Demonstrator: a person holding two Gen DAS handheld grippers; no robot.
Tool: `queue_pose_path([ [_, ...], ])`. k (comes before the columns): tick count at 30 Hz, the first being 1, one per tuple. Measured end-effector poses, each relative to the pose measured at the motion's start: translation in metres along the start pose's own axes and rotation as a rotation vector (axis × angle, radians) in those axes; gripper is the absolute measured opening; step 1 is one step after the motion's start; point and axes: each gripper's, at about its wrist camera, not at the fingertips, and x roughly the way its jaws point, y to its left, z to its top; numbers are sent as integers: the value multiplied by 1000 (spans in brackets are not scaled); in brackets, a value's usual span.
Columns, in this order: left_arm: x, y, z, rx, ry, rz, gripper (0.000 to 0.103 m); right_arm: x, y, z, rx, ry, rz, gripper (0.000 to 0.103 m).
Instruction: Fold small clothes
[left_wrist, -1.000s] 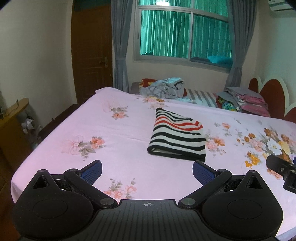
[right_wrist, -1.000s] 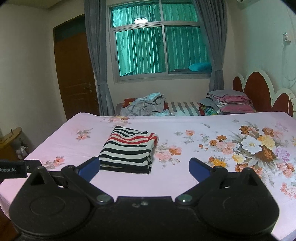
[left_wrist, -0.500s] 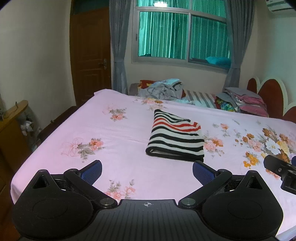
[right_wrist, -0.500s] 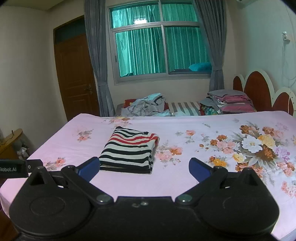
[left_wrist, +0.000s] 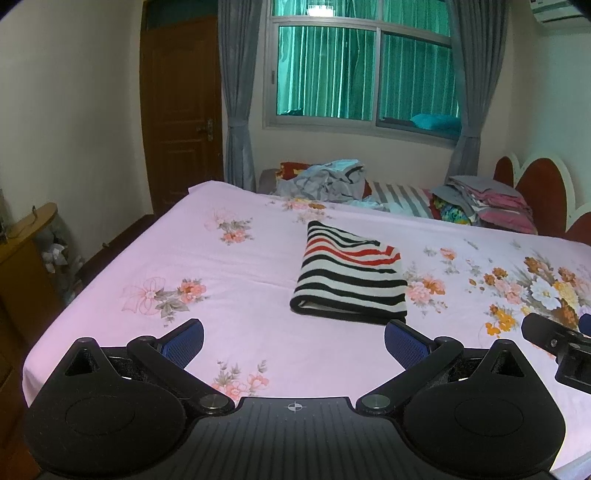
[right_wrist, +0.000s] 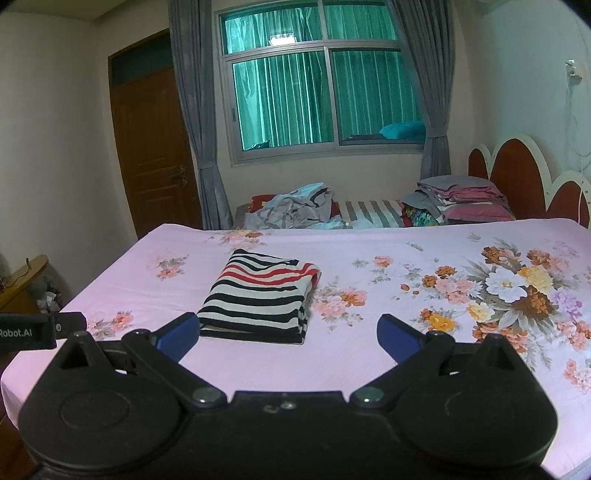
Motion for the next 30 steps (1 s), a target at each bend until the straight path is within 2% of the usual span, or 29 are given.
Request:
queue_pose_path([
  [30, 0, -9, 0, 10, 2, -4, 103, 5, -8, -1, 2, 14, 18, 102],
])
